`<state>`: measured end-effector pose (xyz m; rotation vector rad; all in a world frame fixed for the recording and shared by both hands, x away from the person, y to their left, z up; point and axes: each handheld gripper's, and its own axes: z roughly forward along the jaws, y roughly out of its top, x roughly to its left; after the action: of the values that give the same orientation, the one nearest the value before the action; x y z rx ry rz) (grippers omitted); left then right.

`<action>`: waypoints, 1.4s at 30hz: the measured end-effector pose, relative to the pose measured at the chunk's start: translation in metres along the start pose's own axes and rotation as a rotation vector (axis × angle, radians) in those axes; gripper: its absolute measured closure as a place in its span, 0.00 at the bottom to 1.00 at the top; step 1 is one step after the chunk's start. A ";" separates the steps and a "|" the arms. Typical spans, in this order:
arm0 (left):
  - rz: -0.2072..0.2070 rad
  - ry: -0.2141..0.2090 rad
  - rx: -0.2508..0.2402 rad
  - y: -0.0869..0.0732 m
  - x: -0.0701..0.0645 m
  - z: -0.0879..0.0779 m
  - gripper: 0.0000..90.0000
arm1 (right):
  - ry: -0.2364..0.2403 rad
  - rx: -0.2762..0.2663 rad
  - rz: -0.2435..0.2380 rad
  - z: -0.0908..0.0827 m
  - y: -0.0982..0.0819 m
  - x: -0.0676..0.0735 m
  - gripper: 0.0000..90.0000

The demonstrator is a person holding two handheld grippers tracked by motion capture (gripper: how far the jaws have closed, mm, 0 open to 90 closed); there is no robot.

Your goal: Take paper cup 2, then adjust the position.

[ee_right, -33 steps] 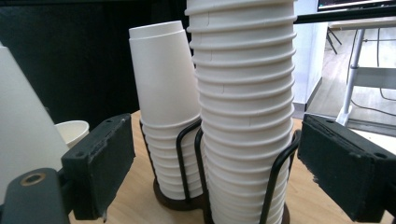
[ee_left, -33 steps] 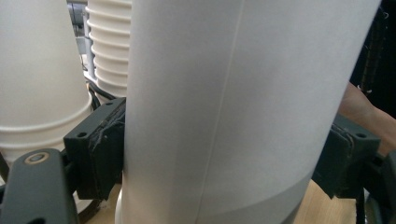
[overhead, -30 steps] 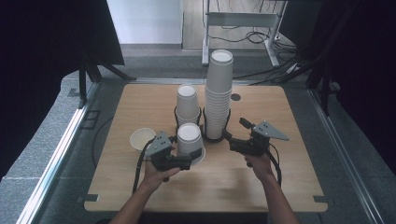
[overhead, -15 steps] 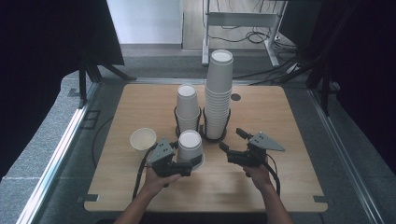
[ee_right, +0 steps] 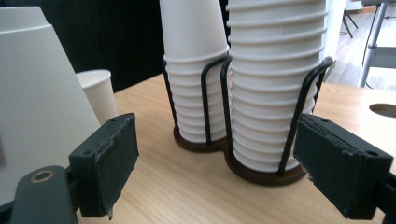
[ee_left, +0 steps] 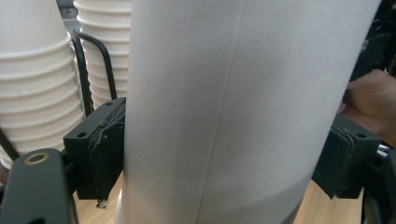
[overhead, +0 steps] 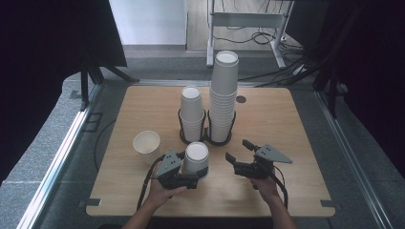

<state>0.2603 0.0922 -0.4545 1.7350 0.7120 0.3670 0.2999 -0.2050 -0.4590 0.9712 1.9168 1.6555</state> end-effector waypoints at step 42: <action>0.002 0.052 0.080 -0.020 0.003 0.015 0.17 | 0.120 -0.040 -0.013 -0.016 0.000 0.027 0.19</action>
<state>0.2662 0.0857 -0.4780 1.8075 0.7716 0.3911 0.2704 -0.1955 -0.4528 0.8596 1.9542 1.7735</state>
